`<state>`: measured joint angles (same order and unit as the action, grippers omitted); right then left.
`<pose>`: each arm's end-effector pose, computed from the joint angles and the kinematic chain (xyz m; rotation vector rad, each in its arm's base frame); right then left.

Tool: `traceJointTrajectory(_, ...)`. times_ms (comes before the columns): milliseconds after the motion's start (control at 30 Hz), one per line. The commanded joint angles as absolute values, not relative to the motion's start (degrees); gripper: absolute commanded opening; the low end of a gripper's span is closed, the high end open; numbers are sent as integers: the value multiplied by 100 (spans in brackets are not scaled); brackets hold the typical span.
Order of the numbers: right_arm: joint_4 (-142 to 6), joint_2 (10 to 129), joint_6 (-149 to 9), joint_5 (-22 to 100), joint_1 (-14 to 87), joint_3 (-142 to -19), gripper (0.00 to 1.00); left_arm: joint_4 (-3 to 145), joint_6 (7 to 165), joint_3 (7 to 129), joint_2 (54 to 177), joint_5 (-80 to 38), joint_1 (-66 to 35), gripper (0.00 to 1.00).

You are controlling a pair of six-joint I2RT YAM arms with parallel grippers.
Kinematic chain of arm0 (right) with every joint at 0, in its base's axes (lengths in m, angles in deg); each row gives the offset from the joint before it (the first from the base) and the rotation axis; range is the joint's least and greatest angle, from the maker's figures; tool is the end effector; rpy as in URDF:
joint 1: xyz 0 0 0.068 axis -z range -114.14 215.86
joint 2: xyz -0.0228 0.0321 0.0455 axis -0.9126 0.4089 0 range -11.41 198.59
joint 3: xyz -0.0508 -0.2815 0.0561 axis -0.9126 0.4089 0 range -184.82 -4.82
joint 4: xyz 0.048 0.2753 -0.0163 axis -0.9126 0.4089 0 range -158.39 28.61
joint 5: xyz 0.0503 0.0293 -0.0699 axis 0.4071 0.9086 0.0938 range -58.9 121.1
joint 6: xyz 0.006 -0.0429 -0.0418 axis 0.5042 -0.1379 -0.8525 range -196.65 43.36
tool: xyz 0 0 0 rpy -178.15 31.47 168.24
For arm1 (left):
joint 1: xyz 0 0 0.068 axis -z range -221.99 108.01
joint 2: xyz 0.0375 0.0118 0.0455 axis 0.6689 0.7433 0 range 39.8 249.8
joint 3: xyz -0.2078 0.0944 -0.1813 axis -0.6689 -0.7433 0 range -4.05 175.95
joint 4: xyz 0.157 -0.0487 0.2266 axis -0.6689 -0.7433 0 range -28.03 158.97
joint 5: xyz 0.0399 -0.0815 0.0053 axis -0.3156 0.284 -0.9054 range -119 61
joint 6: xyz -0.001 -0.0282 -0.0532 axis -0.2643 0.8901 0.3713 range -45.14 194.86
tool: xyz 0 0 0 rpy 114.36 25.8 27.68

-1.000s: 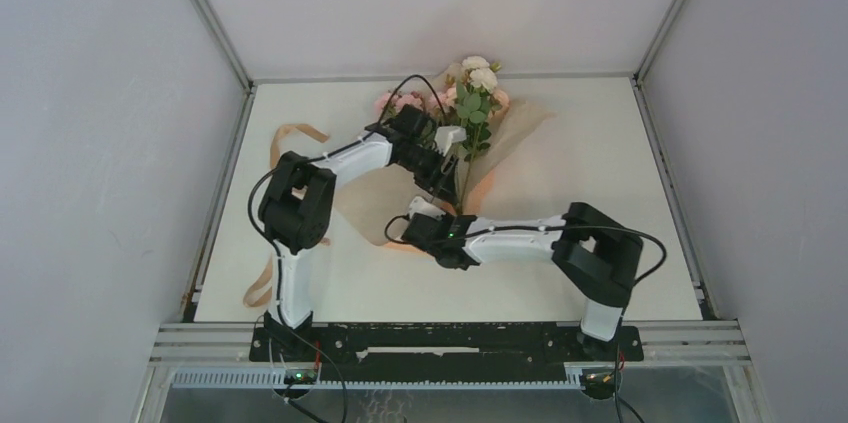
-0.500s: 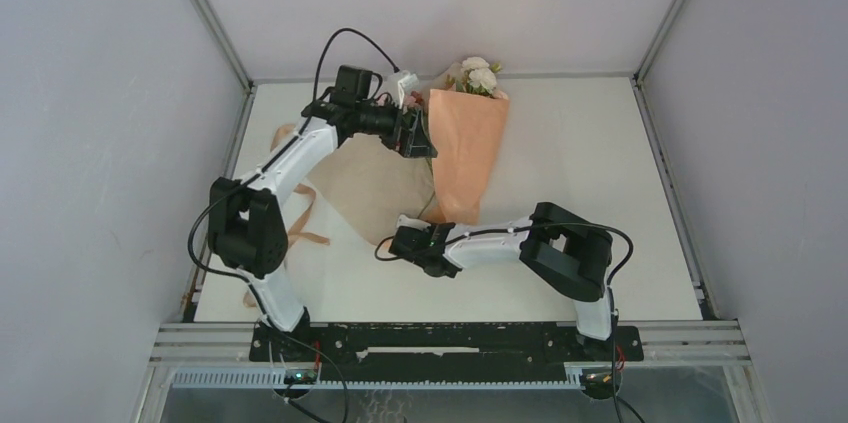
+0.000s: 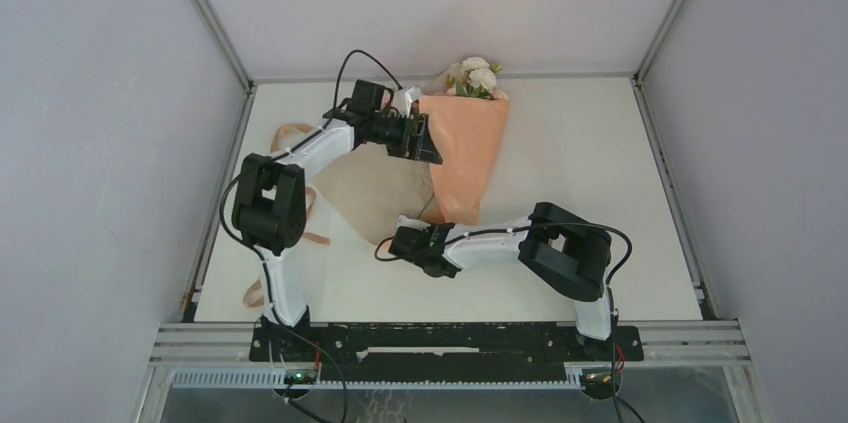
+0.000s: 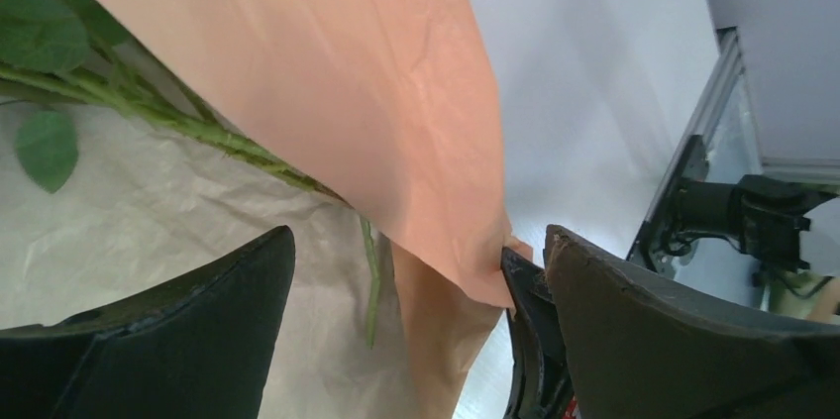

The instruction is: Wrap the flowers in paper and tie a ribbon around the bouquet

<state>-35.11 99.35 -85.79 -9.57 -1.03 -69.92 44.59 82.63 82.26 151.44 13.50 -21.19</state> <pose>0.1715 0.3281 0.1252 -1.4962 2.0621 -0.7072 0.4178 -0.1910 0.2363 0.6151 2.3563 -1.1270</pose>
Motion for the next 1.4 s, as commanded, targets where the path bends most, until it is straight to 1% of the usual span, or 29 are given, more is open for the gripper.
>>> traceJointTrajectory(0,-3491,9957,-8648,-957,-150,-7136,0,5158,8715,8435,15547,2436,-2062,100)
traceJointTrajectory(67,-3486,9959,-8674,-959,-140,-7115,0,5447,8711,8358,15595,2844,-1963,99)
traceJointTrajectory(100,-3475,9955,-8675,-978,-145,-7103,0,5540,8670,8303,15572,2837,-1924,97)
traceJointTrajectory(133,-3465,9944,-8671,-991,-142,-7094,0,5559,8635,8290,15562,2812,-1907,90)
traceJointTrajectory(300,-3433,9826,-8687,-1014,-154,-7032,0,5356,8707,8450,15612,2853,-1998,14)
traceJointTrajectory(333,-3418,9807,-8689,-1045,-163,-7023,0,5306,8689,8428,15571,2791,-2032,2)
traceJointTrajectory(400,-3346,9752,-8671,-1172,-183,-7013,3,5218,8688,8301,15450,2532,-2124,0)
traceJointTrajectory(567,-3189,9335,-8668,-1103,-275,-6811,19,5259,8785,7842,15429,1817,-2564,0)
traceJointTrajectory(633,-3174,9119,-8755,-967,-354,-6658,26,5453,8922,7611,15516,1701,-2697,0)
traceJointTrajectory(700,-3111,8931,-8780,-819,-422,-6530,31,5545,8971,7458,15618,1706,-2746,0)
traceJointTrajectory(867,-2703,8094,-8697,-168,-537,-6401,38,5742,9017,7087,15732,1744,-2748,0)
traceJointTrajectory(967,-2636,7159,-8802,865,-580,-6413,41,5826,9009,6953,15700,1741,-2748,0)
traceJointTrajectory(1067,-2844,6296,-8832,2395,-327,-6422,42,5941,9048,6820,15673,1744,-2748,0)
traceJointTrajectory(1100,-2999,6030,-8767,3100,-39,-6397,42,5947,9050,6800,15677,1747,-2748,0)
traceJointTrajectory(1133,-3307,5907,-8631,3483,258,-6330,42,5948,9050,6788,15678,1760,-2748,0)
traceJointTrajectory(1167,-3744,5866,-8380,3589,562,-6224,40,5960,9048,6779,15672,1754,-2748,0)
traceJointTrajectory(1267,-4861,6233,-7358,3953,1488,-5998,28,5991,9042,6751,15678,1712,-2747,0)
traceJointTrajectory(1367,-5901,6801,-6654,4145,2017,-5752,21,5992,9047,6712,15675,1712,-2748,0)
